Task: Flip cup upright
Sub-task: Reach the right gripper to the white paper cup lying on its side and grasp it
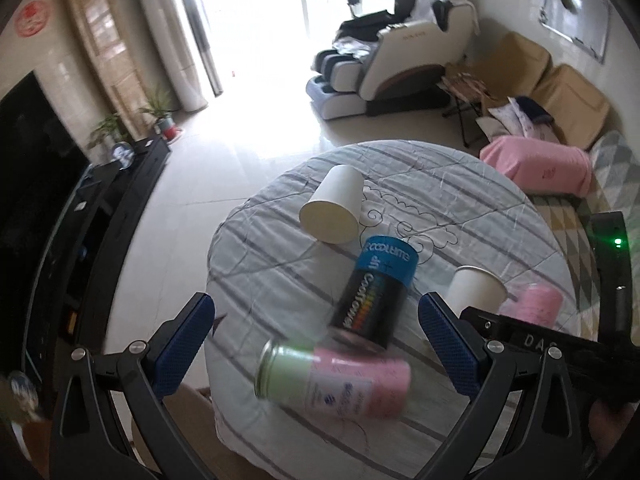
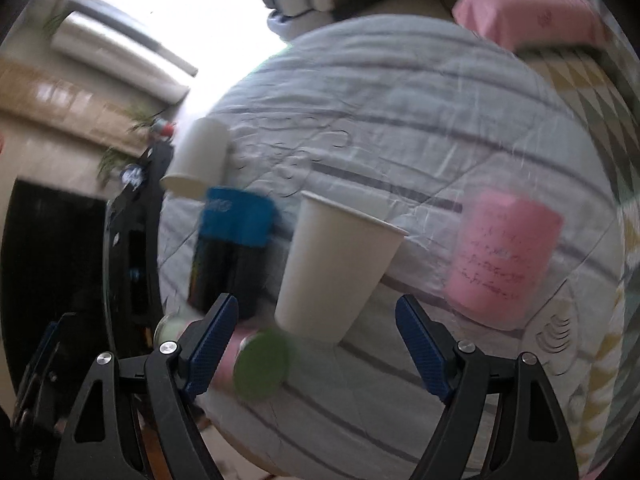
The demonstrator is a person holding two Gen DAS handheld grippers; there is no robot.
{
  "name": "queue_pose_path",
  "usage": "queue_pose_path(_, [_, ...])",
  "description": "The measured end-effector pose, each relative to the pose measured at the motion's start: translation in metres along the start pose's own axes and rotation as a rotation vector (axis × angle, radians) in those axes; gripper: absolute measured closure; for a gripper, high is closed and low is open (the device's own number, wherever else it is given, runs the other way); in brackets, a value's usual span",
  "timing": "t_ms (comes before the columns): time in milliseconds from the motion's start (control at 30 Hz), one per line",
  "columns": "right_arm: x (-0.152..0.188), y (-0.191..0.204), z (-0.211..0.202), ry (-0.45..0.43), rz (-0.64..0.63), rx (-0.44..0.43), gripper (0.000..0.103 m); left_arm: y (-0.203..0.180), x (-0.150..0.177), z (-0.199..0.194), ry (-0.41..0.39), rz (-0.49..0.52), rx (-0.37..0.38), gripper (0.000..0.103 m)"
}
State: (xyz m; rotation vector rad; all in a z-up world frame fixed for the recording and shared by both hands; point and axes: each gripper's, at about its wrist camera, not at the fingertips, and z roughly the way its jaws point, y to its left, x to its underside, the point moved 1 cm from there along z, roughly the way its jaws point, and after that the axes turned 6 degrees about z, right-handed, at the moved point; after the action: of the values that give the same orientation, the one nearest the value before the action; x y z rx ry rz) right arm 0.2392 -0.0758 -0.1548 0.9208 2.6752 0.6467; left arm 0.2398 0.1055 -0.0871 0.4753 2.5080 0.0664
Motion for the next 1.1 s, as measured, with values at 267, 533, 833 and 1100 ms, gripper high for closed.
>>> queue_pose_path(267, [-0.019, 0.001, 0.041, 0.013, 0.075, 0.043, 0.021, 0.005, -0.011, 0.033, 0.035, 0.064, 0.070, 0.000])
queue_pose_path(533, [-0.022, 0.003, 0.057, 0.044, 0.059, 0.026, 0.021, 0.002, -0.019, 0.048, 0.058, 0.081, 0.103, 0.000])
queue_pose_path(833, [-0.042, 0.018, 0.054, 0.076, -0.055, 0.021, 0.036, -0.001, -0.033, 0.045, 0.059, 0.049, 0.087, 0.000])
queue_pose_path(1100, [-0.067, 0.018, 0.061, 0.178, -0.144, -0.042, 0.036, -0.011, -0.043, 0.052, 0.089, -0.039, 0.029, 0.000])
